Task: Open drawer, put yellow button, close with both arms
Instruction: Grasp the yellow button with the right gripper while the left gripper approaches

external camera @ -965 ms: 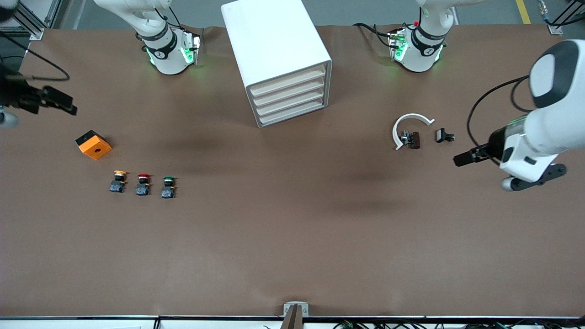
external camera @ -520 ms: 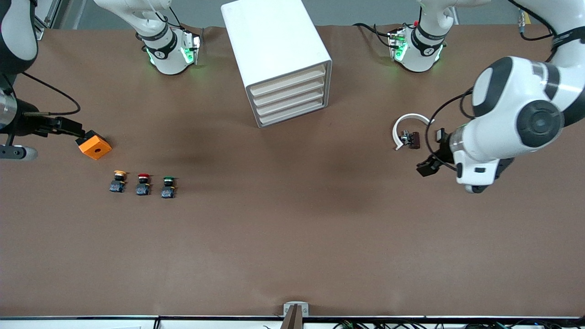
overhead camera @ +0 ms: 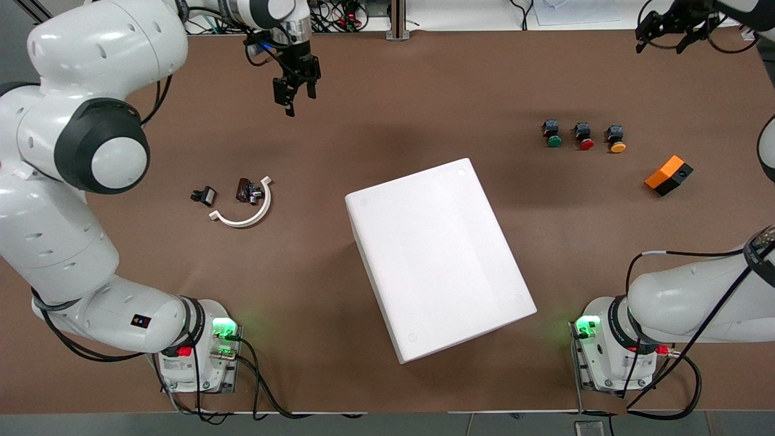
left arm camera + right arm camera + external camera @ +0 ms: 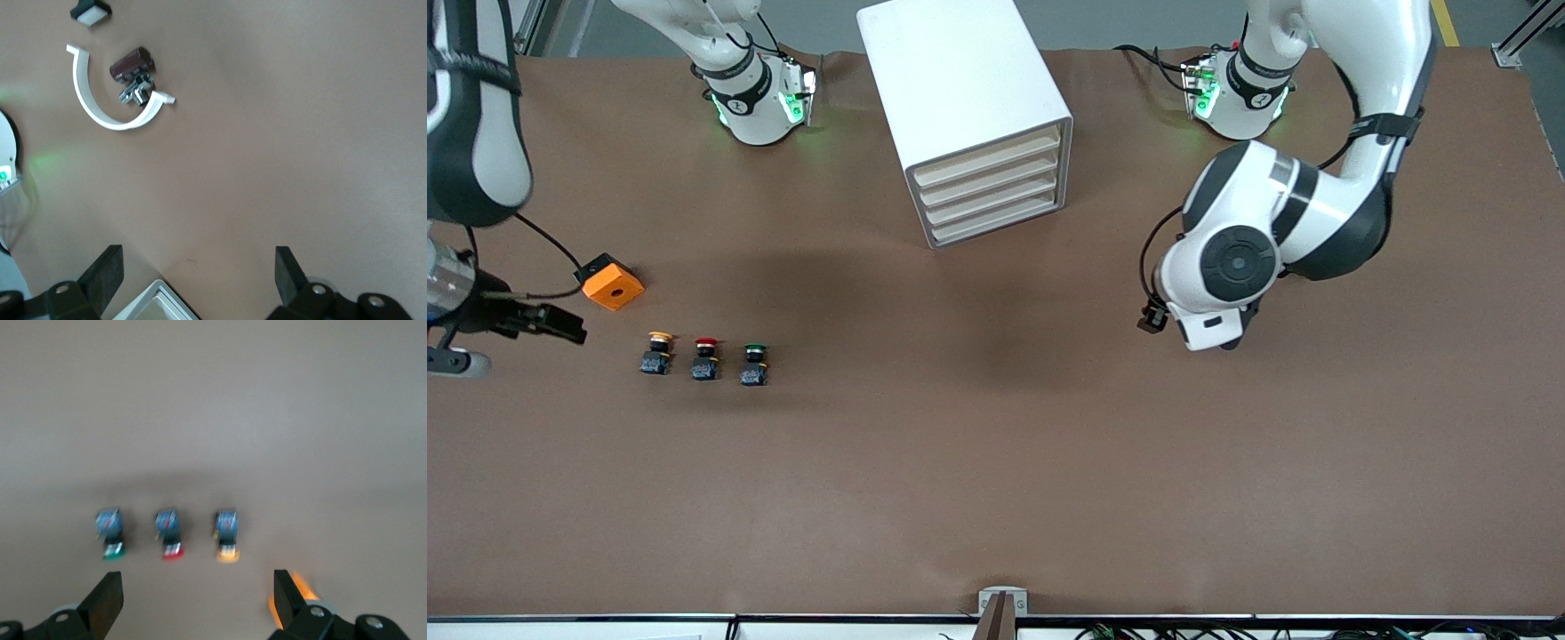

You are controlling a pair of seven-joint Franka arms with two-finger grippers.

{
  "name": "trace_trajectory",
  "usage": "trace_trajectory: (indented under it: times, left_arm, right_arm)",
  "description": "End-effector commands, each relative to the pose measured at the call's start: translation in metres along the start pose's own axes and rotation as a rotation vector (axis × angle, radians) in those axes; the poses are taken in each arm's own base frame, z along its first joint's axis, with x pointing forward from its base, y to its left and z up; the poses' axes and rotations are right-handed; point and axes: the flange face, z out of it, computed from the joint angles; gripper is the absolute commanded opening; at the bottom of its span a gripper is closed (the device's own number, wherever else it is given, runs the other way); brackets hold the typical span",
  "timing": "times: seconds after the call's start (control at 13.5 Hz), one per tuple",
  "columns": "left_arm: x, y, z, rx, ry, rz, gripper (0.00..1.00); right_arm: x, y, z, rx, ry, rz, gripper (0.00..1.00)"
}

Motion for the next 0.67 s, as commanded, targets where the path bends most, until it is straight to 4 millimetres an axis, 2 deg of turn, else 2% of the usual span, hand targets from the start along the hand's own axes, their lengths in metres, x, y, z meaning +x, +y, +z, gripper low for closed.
trace_trajectory:
  times: [0.0,0.15,0.22,0.3,0.45,0.59]
  left_arm:
    - [-0.011,0.007,0.01,0.022,-0.001,-0.059,1.0]
    - [-0.029,0.014,0.011,0.014,0.005,-0.038,1.0]
    - [-0.038,0.024,0.012,0.007,0.003,-0.032,1.0]
    - [-0.042,0.029,0.013,0.003,0.001,-0.027,1.0]
    - [-0.043,0.036,0.008,-0.011,-0.007,-0.028,1.0]
    - [-0.042,0.037,0.007,-0.017,0.002,0.021,1.0]
  right_arm:
    - [0.002,0.008,0.093,-0.001,0.039,0.001,1.0]
    - [0.007,0.005,0.164,0.001,0.064,-0.004,1.0]
    - [0.006,0.003,0.185,0.001,0.056,-0.018,1.0]
    - [0.004,0.002,0.196,0.002,0.041,-0.059,1.0]
    - [0.001,0.009,0.203,0.004,0.024,-0.062,1.0]
    - [-0.006,0.028,0.214,0.004,0.0,-0.05,1.0]
